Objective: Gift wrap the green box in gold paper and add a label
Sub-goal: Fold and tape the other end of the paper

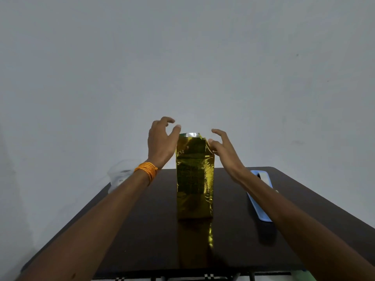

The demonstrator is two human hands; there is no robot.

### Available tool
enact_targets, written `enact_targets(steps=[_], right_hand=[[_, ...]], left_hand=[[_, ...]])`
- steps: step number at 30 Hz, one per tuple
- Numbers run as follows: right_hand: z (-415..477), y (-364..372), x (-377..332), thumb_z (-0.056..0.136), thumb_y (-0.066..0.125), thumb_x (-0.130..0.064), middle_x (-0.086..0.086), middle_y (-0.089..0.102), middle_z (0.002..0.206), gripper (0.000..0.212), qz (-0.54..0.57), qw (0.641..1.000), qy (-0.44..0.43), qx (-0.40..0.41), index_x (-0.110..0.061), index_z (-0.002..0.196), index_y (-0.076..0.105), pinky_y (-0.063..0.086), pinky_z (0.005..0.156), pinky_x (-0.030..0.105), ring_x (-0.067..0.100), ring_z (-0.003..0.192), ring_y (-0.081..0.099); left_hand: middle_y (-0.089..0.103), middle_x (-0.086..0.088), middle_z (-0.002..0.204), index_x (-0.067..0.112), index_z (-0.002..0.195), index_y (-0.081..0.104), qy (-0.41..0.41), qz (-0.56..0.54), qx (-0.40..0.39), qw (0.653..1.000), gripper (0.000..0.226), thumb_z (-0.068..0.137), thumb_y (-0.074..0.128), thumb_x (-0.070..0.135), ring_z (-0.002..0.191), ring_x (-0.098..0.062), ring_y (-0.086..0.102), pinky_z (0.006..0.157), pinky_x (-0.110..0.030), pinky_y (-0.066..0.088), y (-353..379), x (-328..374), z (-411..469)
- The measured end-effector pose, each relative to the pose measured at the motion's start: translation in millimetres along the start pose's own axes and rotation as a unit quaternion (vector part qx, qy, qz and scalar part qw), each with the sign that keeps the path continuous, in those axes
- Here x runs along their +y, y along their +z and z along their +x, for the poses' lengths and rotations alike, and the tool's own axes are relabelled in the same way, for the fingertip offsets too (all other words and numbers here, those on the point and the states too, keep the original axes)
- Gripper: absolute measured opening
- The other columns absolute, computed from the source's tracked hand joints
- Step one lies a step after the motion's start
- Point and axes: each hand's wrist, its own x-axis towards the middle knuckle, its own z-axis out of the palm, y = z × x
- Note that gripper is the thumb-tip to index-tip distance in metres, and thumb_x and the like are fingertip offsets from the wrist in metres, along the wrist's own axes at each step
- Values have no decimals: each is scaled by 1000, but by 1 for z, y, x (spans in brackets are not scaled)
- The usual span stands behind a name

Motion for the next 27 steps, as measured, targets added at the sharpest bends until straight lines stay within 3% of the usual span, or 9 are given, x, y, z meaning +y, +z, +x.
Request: enact_targets(steps=[4,8,11,14,15,19,24,27], right_hand=[[5,7,-5,104,38,-48,-4,44,148,44,-51,998,-22,-34,-38,146,32,33,110,41,21,130,51],[10,7,-8,106,33,-46,5,52,142,43,-73,996,-38,-42,-36,148,31,32,101,36,11,115,56],[9,7,-2,104,33,-48,7,59,136,40,-81,995,-46,-38,-40,143,34,42,101,41,19,118,58],[7,5,1,107,32,-40,2,63,117,37,-74,996,-37,-21,-37,143,39,40,86,21,4,102,58],[6,4,1,107,32,-37,1,64,110,37,-71,997,-32,-18,-35,143,39,36,80,14,0,99,56],[6,2,3,108,32,-36,3,72,101,36,-70,997,-30,-16,-36,143,39,29,76,8,-11,94,51],[8,1,7,108,32,-32,-6,71,100,33,-51,998,-34,-20,-36,140,42,27,79,6,-15,92,51],[11,0,10,102,48,-24,-12,69,101,35,-19,999,-29,-21,-34,136,46,38,79,12,-3,99,60]], left_hand=[[47,2,133,34,120,50,-162,-117,-113,973,28,98,46,50,122,-20,45,97,-40,42,-1,-22,0],[45,4,133,37,127,46,-215,-190,-198,937,38,97,41,59,119,-22,44,98,-52,43,6,-18,0],[52,3,129,33,129,52,-222,-201,-214,930,38,97,47,53,116,-22,51,95,-49,48,12,-6,7],[61,0,119,23,114,66,-188,-174,-247,935,21,95,59,31,101,-15,59,74,-31,54,21,1,11],[62,-1,116,19,110,69,-183,-166,-258,934,19,94,60,25,99,-15,59,73,-31,55,24,2,10],[65,-5,102,13,100,74,-203,-122,-294,926,14,90,66,18,98,-23,62,88,-41,56,34,3,7],[62,-5,113,19,95,76,-205,-95,-298,927,13,89,67,13,106,-24,59,92,-41,55,34,-10,0],[63,-5,109,15,100,75,-205,-121,-298,924,15,88,66,12,105,-22,59,90,-37,53,34,-13,-4]])
